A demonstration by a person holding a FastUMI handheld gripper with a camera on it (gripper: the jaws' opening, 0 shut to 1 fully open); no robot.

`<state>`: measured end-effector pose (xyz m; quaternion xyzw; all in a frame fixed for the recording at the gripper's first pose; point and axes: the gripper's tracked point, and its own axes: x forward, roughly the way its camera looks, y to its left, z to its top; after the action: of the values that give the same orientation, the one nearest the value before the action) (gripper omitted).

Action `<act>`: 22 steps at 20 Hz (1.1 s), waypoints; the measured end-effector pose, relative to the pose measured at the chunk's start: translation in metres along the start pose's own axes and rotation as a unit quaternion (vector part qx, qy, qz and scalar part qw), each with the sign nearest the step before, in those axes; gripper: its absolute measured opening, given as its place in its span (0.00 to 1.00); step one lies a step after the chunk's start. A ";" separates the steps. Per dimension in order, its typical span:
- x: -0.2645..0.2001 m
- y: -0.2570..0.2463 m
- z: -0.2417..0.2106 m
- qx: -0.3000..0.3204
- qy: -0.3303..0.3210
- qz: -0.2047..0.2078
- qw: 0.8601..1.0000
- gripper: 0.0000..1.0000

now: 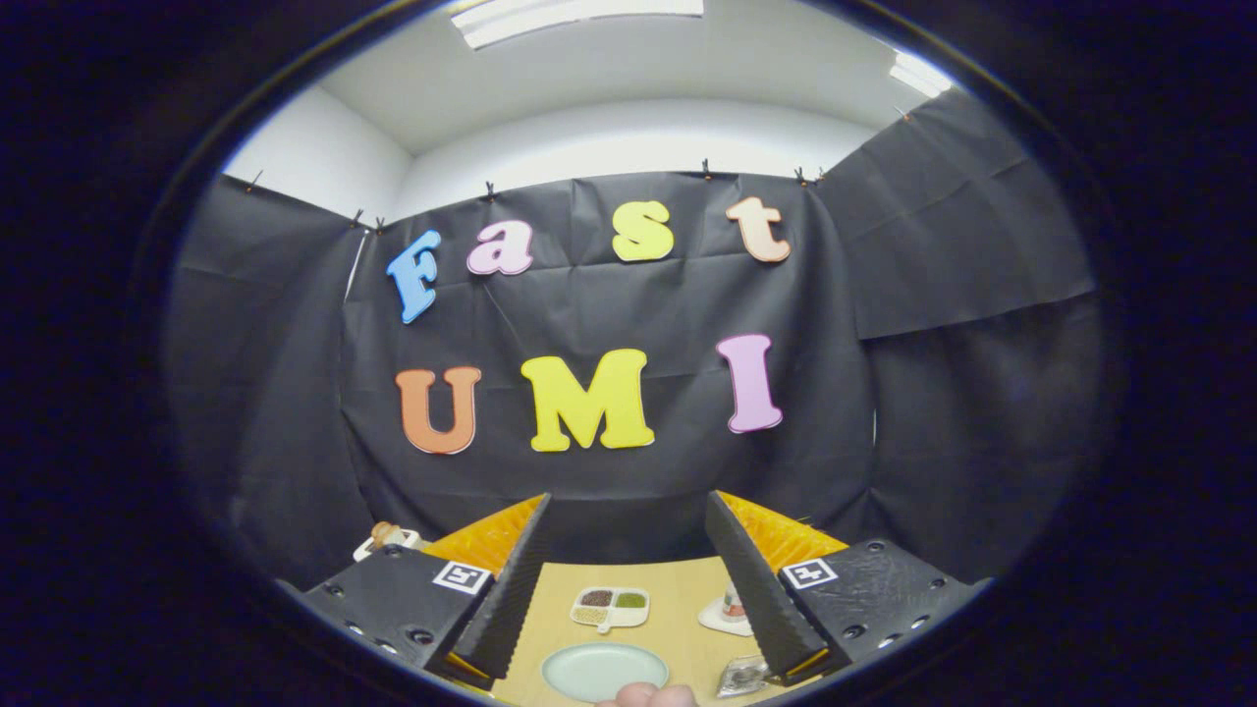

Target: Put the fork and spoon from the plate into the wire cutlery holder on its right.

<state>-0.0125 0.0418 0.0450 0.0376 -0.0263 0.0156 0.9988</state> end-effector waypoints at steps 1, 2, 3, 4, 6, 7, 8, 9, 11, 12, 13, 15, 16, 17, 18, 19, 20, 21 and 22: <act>-0.002 0.002 -0.001 0.001 0.001 -0.003 1.000 0.92; -0.003 0.002 -0.003 0.005 0.002 -0.005 1.000 0.92; -0.004 0.003 -0.004 0.009 0.004 -0.008 1.000 0.92; -0.003 0.001 -0.005 0.011 0.006 -0.011 1.000 0.92; -0.003 -0.001 -0.006 0.012 0.008 -0.015 1.000 0.92; -0.001 -0.001 -0.005 0.014 0.006 -0.015 1.000 0.92; -0.001 0.000 -0.004 0.016 0.005 -0.015 1.000 0.92; 0.000 -0.001 -0.003 0.017 0.002 -0.016 1.000 0.92; 0.001 -0.001 -0.004 0.014 0.004 -0.016 1.000 0.92; 0.001 0.000 -0.005 0.013 0.005 -0.016 1.000 0.92; 0.001 -0.001 -0.005 0.014 0.004 -0.018 1.000 0.92; 0.002 -0.003 -0.004 0.013 0.004 -0.019 1.000 0.92; 0.002 -0.006 -0.004 0.013 0.003 -0.023 1.000 0.92; 0.001 -0.010 -0.003 0.012 0.002 -0.027 1.000 0.92; -0.001 -0.012 -0.003 0.011 0.001 -0.031 0.999 0.92; -0.001 -0.014 -0.003 0.011 0.001 -0.032 0.999 0.92; -0.002 -0.015 -0.005 0.012 0.004 -0.033 0.999 0.92; -0.003 -0.018 -0.007 0.012 0.005 -0.035 0.999 0.92; -0.002 -0.019 -0.008 0.010 0.006 -0.036 0.999 0.92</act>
<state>-0.0131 0.0231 0.0357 0.0485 -0.0187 -0.0199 0.9984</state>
